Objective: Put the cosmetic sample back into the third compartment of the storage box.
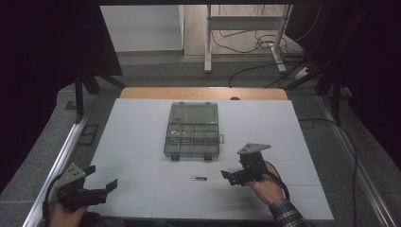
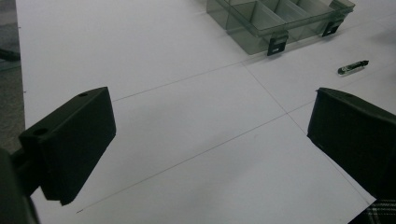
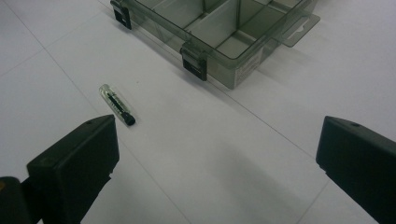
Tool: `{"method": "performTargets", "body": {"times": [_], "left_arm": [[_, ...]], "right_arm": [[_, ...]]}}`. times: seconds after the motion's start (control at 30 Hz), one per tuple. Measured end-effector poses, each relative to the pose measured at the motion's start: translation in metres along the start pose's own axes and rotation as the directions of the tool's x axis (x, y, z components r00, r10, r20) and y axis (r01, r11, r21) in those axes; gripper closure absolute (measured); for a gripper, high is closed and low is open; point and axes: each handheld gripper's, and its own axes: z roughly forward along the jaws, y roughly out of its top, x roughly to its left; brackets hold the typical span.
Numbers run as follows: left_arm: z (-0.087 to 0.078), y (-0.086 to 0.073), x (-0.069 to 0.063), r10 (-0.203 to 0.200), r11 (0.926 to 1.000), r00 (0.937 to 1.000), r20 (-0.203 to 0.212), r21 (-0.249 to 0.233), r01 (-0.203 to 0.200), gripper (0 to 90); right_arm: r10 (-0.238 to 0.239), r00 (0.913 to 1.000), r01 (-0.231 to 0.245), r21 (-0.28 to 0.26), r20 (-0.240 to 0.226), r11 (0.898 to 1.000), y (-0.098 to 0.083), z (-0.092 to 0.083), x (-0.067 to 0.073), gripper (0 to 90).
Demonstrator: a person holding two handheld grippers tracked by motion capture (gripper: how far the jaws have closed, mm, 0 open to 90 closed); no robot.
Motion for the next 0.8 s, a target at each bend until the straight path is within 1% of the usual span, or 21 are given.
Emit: {"method": "performTargets", "body": {"times": [0.1,0.23,0.33,0.4,0.47,0.53,0.6,0.67,0.8], "left_arm": [[0.0,0.0,0.0,0.0,1.0,1.0,0.0,0.0,0.0,1.4],[0.0,0.0,0.0,0.0,1.0,1.0,0.0,0.001,0.0,1.4],[0.0,0.0,0.0,0.0,1.0,1.0,0.001,0.001,0.0,1.4],[0.0,0.0,0.0,0.0,1.0,1.0,0.001,0.001,0.0,1.4],[0.0,0.0,0.0,0.0,1.0,1.0,0.002,0.002,0.0,1.4],[0.0,0.0,0.0,0.0,1.0,1.0,0.002,0.002,0.0,1.4],[0.0,0.0,0.0,0.0,1.0,1.0,0.002,0.002,0.0,1.5],[0.0,0.0,0.0,0.0,1.0,1.0,0.002,0.002,0.0,1.5],[0.0,0.0,0.0,0.001,1.0,1.0,0.002,0.003,-0.001,1.5]], "right_arm": [[-0.003,1.0,0.003,0.004,-0.001,1.0,0.002,0.003,0.0,0.0],[-0.008,1.0,0.008,0.025,0.003,1.0,0.005,0.009,0.001,0.0],[0.001,1.0,-0.001,0.046,0.008,0.999,0.007,0.013,0.004,0.0],[0.001,1.0,-0.002,0.048,0.009,0.999,0.009,0.015,0.006,0.0],[0.014,0.9999,-0.015,0.062,0.006,0.998,0.011,0.018,0.008,0.0],[0.014,0.9999,-0.014,0.076,0.001,0.997,0.013,0.02,0.01,0.0],[-0.001,1.0,0.001,0.086,0.002,0.996,0.015,0.023,0.012,0.0],[-0.007,1.0,0.007,0.096,-0.004,0.995,0.017,0.025,0.014,0.0],[-0.002,1.0,0.003,0.12,-0.005,0.993,0.021,0.031,0.016,0.0]]}}
